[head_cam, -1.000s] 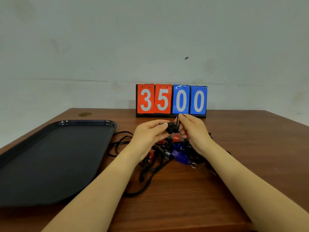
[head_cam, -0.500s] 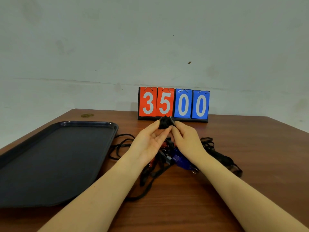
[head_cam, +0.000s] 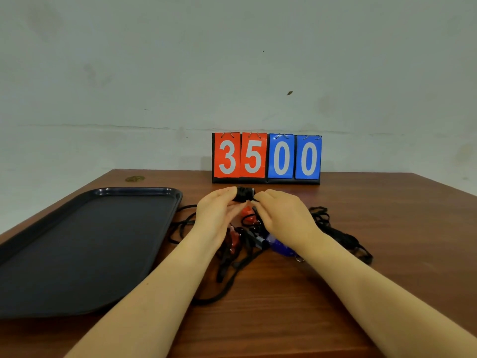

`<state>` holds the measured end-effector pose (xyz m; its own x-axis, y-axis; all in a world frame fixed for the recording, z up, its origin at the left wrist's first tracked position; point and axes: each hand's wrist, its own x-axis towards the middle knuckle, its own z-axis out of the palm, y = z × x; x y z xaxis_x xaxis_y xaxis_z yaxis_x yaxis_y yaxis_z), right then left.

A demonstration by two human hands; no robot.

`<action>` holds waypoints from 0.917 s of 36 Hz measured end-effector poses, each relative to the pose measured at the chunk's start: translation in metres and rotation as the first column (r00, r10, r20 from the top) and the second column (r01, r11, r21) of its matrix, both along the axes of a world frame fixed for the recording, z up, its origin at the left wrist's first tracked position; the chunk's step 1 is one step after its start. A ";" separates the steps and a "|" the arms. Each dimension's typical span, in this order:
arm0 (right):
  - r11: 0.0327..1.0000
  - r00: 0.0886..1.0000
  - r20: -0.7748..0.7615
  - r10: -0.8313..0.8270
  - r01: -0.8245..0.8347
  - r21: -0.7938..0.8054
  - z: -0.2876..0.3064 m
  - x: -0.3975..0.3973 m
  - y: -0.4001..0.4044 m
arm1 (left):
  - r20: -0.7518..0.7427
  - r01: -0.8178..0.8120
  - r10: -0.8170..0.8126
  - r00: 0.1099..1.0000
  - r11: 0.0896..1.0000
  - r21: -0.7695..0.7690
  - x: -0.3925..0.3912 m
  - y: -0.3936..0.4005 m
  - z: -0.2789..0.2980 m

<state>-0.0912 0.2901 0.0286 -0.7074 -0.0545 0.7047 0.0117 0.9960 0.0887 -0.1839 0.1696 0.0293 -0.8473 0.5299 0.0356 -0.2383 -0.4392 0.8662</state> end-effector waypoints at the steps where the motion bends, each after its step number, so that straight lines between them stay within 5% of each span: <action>1: 1.000 0.999 -0.040 0.008 -0.008 0.001 -0.001 0.000 0.001 | -0.016 -0.010 0.010 1.000 1.000 -0.022 0.000 0.001 -0.001; 8: 0.999 0.988 -0.150 0.032 -0.031 0.007 0.000 0.000 0.002 | -0.012 -0.009 0.009 1.000 0.999 -0.036 0.002 0.002 0.000; 12: 0.996 0.995 -0.063 0.083 -0.080 0.041 0.000 0.001 0.006 | 0.008 0.027 -0.026 1.000 0.998 -0.062 0.002 0.001 0.001; 27: 0.859 0.989 -0.050 0.138 -0.145 -0.492 0.000 0.004 0.009 | -0.123 0.063 -0.083 0.989 0.985 -0.163 -0.001 -0.006 0.005; 33: 0.921 0.994 -0.078 0.077 -0.101 -0.377 -0.004 0.001 0.006 | -0.146 0.061 -0.089 0.985 0.980 -0.190 -0.006 -0.006 0.005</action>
